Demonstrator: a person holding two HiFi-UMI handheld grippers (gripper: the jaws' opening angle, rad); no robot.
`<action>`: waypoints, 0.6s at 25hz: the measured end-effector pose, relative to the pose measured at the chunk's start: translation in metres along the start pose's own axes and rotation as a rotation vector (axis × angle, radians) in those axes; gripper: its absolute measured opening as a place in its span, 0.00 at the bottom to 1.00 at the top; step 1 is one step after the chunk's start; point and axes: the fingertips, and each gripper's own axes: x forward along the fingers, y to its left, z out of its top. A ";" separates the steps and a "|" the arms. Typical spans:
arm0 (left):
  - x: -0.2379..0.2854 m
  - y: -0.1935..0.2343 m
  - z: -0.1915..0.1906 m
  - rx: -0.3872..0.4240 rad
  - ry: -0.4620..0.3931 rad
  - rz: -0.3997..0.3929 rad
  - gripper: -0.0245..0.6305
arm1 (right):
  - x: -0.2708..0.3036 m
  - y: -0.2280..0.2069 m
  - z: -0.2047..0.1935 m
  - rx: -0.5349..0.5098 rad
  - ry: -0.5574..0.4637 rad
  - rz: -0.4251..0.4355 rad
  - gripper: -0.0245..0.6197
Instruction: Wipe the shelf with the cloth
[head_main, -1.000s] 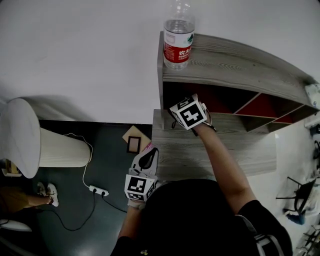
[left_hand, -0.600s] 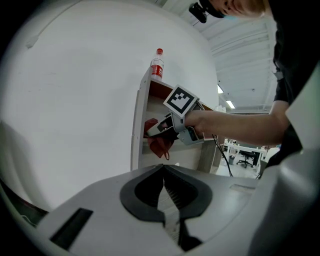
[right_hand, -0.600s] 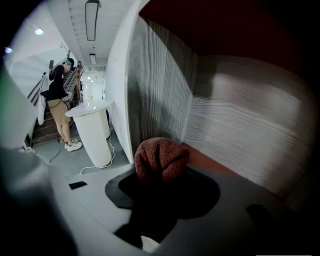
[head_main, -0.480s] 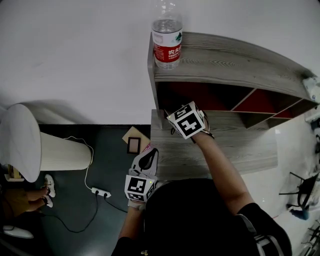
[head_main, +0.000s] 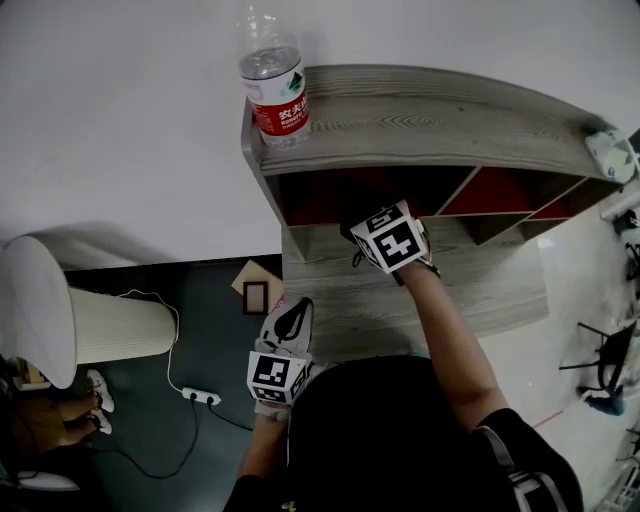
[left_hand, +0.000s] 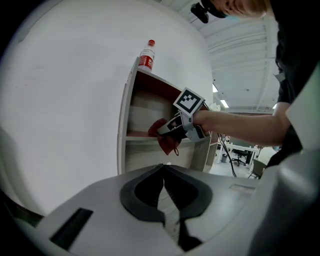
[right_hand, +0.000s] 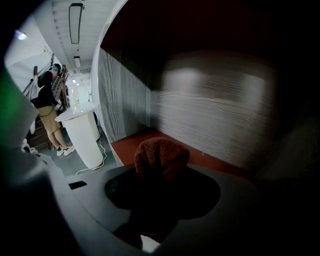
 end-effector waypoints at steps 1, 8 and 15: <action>0.004 -0.005 0.001 0.000 0.001 -0.012 0.05 | -0.004 -0.007 -0.005 0.012 0.003 -0.011 0.28; 0.030 -0.032 0.003 0.015 0.016 -0.090 0.05 | -0.031 -0.057 -0.031 0.097 0.015 -0.108 0.28; 0.039 -0.036 0.002 0.015 0.029 -0.120 0.05 | -0.032 -0.075 -0.031 0.131 0.024 -0.200 0.28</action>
